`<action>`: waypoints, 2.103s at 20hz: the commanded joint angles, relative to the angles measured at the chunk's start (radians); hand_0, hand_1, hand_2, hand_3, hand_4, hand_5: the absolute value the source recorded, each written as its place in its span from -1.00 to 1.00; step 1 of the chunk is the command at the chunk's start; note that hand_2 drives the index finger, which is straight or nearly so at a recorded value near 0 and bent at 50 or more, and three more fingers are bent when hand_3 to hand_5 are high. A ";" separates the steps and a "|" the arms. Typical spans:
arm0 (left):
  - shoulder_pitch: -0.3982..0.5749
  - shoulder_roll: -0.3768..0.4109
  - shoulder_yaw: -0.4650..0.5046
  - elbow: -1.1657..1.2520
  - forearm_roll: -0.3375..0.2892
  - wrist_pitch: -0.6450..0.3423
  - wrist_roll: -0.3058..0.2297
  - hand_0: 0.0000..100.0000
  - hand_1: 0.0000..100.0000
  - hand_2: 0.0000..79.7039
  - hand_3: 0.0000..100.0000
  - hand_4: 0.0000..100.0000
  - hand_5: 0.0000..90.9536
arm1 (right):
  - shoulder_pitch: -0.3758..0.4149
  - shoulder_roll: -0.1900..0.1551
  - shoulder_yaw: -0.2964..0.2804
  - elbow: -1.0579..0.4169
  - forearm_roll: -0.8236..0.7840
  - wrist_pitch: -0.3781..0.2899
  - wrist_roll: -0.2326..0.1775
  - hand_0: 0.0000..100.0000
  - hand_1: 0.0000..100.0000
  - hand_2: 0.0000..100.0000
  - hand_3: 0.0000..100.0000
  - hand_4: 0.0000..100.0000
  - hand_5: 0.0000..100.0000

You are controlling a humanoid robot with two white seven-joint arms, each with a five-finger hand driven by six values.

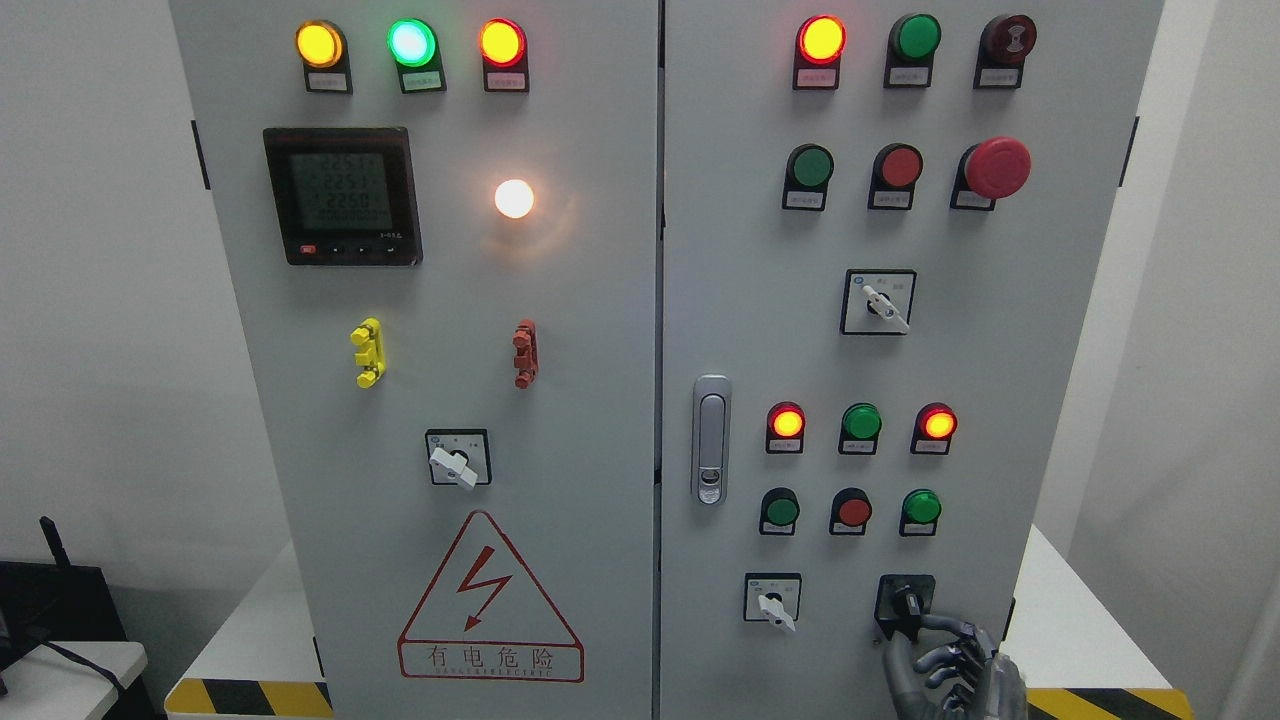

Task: Trip black knob to open circuit
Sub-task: 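Close the right hand fingers around the black knob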

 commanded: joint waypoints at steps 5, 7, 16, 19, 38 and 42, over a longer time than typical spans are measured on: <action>-0.008 0.000 0.000 0.000 -0.034 0.000 0.000 -0.76 -0.22 -1.00 -1.00 -1.00 -1.00 | -0.011 0.001 -0.023 0.001 0.001 0.005 -0.001 -0.20 0.65 -0.10 0.58 0.70 0.91; -0.008 0.000 0.000 0.000 -0.034 0.000 0.000 -0.76 -0.22 -1.00 -1.00 -1.00 -1.00 | -0.011 0.001 -0.025 0.001 0.001 0.011 -0.001 -0.18 0.65 -0.09 0.59 0.70 0.91; -0.008 0.000 0.000 0.000 -0.034 0.000 0.000 -0.76 -0.22 -1.00 -1.00 -1.00 -1.00 | -0.011 0.001 -0.025 0.001 0.007 0.012 -0.001 -0.12 0.65 -0.07 0.59 0.70 0.91; -0.008 0.000 0.000 0.000 -0.032 0.000 0.000 -0.76 -0.22 -1.00 -1.00 -1.00 -1.00 | -0.011 0.001 -0.023 0.001 0.007 0.014 -0.001 -0.08 0.64 -0.08 0.59 0.70 0.90; -0.008 0.000 0.000 0.000 -0.034 0.000 0.000 -0.76 -0.22 -1.00 -1.00 -1.00 -1.00 | -0.013 0.001 -0.025 0.004 0.006 0.015 0.001 0.06 0.60 -0.03 0.65 0.72 0.90; -0.008 0.000 0.000 0.000 -0.034 0.000 0.000 -0.76 -0.22 -1.00 -1.00 -1.00 -1.00 | -0.013 0.001 -0.025 0.002 0.002 0.015 0.001 0.06 0.59 -0.02 0.66 0.73 0.90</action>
